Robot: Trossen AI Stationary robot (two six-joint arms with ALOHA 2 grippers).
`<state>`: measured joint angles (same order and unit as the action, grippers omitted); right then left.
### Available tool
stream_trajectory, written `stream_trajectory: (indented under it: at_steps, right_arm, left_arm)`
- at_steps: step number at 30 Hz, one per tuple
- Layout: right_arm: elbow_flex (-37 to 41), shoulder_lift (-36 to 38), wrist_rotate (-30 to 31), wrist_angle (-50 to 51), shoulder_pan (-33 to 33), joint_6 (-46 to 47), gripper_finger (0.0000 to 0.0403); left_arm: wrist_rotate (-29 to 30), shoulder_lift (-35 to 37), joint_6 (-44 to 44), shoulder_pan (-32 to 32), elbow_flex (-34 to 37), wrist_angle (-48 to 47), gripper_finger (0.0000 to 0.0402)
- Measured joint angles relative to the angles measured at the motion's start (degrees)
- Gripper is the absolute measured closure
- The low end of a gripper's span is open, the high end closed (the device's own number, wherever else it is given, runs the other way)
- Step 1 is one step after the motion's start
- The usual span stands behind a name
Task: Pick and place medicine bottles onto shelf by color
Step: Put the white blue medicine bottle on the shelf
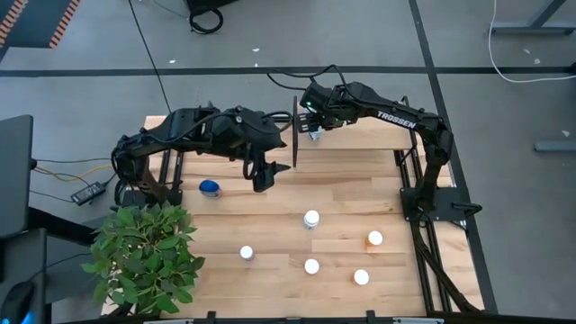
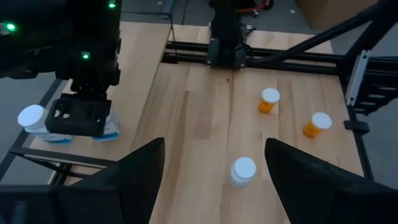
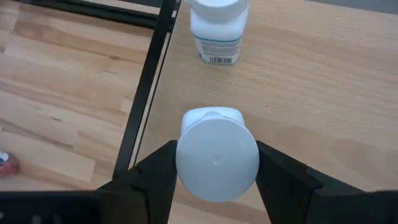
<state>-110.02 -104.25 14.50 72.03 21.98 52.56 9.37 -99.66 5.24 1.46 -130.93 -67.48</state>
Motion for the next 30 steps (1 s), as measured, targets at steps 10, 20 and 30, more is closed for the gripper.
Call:
stream_trajectory:
  at_steps: [10, 20, 30]
  right_arm:
    - [0.0, 0.0, -0.5, 0.0, 0.0, 0.8, 0.0169]
    - [-1.0, 1.6, -1.0, -1.6, -0.3, -2.1, 0.0168]
    - [-9.2, 1.7, 7.6, 10.8, -0.2, -8.5, 0.0168]
  left_arm:
    - [0.0, 0.0, -0.1, 0.3, 0.0, -0.1, 0.0120]
    - [0.0, 0.9, -1.9, -0.1, 0.0, -1.1, 0.0120]
    - [0.1, 0.9, -0.6, -1.1, 0.0, -0.9, 0.0120]
